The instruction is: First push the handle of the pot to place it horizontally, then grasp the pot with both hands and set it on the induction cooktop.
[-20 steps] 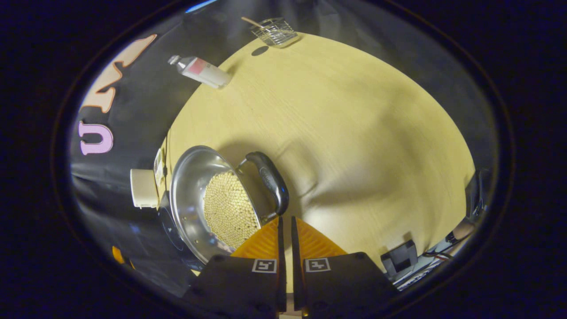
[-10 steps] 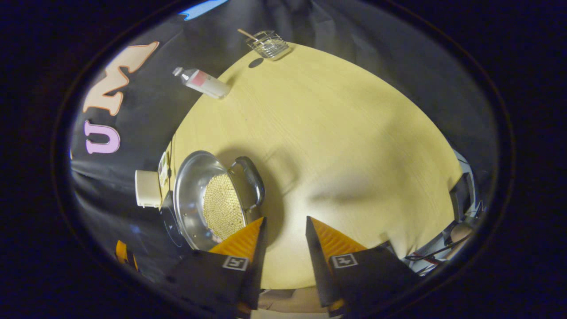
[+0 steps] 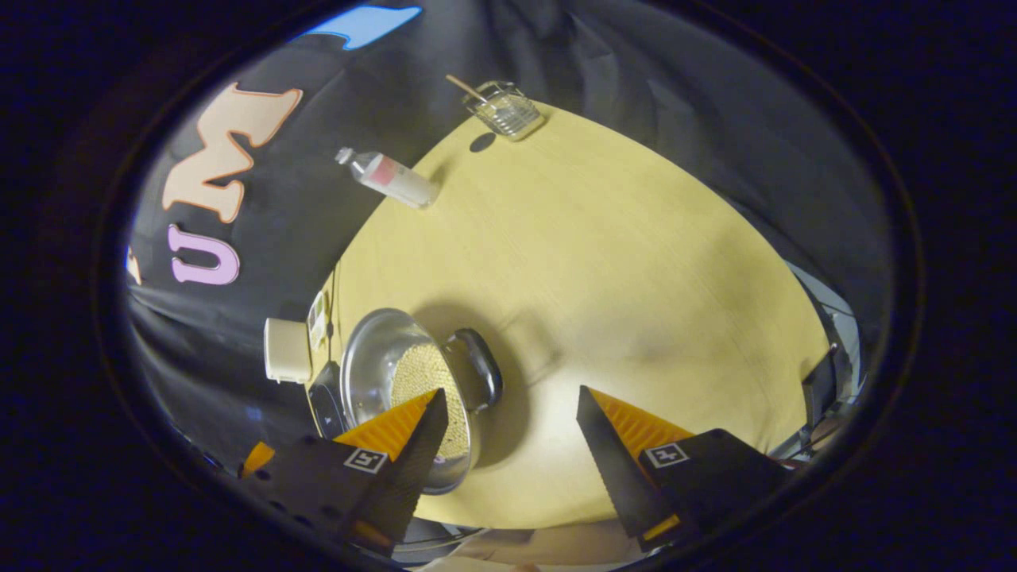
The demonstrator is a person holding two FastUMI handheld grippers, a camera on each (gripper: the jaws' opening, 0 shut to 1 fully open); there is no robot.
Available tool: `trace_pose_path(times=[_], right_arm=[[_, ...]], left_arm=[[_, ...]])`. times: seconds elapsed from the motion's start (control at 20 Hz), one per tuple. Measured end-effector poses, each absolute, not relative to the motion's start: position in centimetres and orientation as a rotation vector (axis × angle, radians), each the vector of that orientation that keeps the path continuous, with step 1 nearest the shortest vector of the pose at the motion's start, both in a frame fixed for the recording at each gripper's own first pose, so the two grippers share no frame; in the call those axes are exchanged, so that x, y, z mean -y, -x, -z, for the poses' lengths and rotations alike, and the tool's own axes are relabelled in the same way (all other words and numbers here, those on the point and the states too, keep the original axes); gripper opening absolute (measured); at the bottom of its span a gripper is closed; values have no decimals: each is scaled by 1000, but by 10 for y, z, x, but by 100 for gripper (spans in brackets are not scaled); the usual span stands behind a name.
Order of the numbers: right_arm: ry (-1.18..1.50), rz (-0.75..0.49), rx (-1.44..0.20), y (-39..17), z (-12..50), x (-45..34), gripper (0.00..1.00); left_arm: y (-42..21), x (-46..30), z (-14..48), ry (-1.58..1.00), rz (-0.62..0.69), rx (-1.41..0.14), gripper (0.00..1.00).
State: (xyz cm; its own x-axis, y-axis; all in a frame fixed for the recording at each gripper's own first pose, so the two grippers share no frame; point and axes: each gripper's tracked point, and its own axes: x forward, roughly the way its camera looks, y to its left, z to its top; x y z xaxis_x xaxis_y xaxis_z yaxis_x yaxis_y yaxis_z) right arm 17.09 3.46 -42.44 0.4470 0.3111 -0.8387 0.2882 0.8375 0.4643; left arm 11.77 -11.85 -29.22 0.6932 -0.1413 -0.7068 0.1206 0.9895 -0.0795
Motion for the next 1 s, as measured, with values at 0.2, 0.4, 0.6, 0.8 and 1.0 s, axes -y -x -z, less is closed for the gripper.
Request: trace_pose_path(times=[0.2,0.4,0.6,0.8,1.0], right_arm=[[-527,-89,-1120,-191,416,-46,100],[-483,-160,-1145,-206,419,-62,100],[-465,-205,-1169,-214,423,-72,93],[-425,-229,-1229,-214,446,-76,100],[-395,-301,-1283,-212,462,-88,91]], left_arm=[[-122,142,330,92,247,-951,94],[-129,162,361,69,331,-1062,93],[-133,176,387,41,372,-1157,93],[-137,178,411,15,384,-1248,93],[-138,179,433,-3,413,-1320,90]])
